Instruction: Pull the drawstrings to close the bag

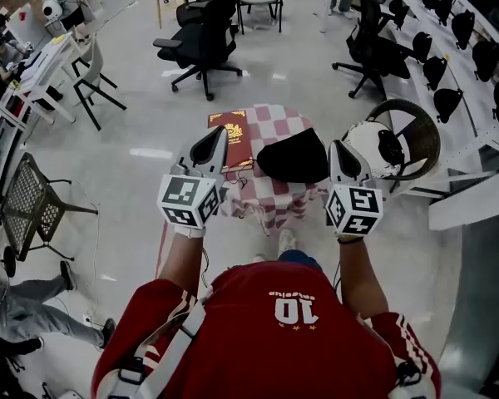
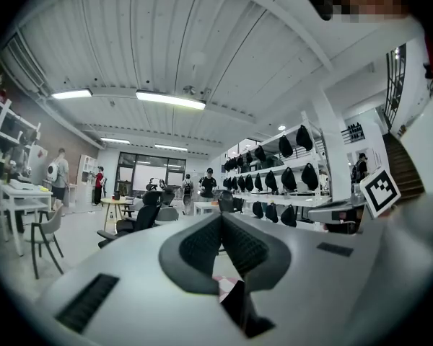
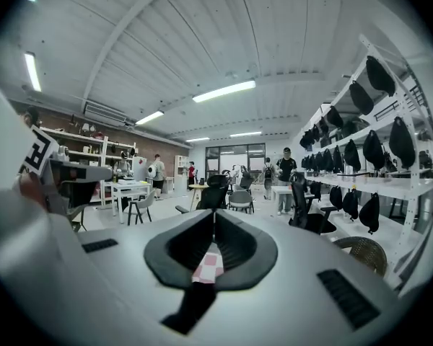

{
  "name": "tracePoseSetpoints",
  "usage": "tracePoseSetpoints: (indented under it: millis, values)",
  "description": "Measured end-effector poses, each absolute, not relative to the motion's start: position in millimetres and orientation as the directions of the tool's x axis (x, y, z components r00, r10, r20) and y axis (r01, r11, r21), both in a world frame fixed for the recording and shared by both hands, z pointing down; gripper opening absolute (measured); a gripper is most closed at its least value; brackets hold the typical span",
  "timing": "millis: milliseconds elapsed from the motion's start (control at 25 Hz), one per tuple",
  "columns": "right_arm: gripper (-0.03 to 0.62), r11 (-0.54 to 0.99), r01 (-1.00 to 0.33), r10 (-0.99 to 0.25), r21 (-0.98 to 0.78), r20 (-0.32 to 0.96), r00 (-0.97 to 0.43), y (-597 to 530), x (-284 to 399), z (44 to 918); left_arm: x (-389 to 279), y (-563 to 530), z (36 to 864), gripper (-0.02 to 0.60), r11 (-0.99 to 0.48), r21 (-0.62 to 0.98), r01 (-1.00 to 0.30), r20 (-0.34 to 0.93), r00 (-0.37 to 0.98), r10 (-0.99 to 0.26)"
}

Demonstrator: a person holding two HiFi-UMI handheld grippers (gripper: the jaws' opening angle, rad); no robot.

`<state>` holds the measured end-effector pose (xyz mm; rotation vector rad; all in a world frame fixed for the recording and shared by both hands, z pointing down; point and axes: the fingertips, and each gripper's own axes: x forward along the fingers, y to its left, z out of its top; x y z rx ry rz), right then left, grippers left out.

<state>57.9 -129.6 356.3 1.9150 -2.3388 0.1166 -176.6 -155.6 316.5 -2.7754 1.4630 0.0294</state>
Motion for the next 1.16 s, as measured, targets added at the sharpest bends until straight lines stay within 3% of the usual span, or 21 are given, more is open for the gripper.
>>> tracePoseSetpoints:
  millis: [1160]
  values:
    - [0.015,0.163,-0.987,-0.978,0.003,0.135,-0.161,-130.2,63.9,355.9,-179.9,-160.7,321.3,0.009,-0.561,0.015,-0.827,-0.001,0.561,-0.828]
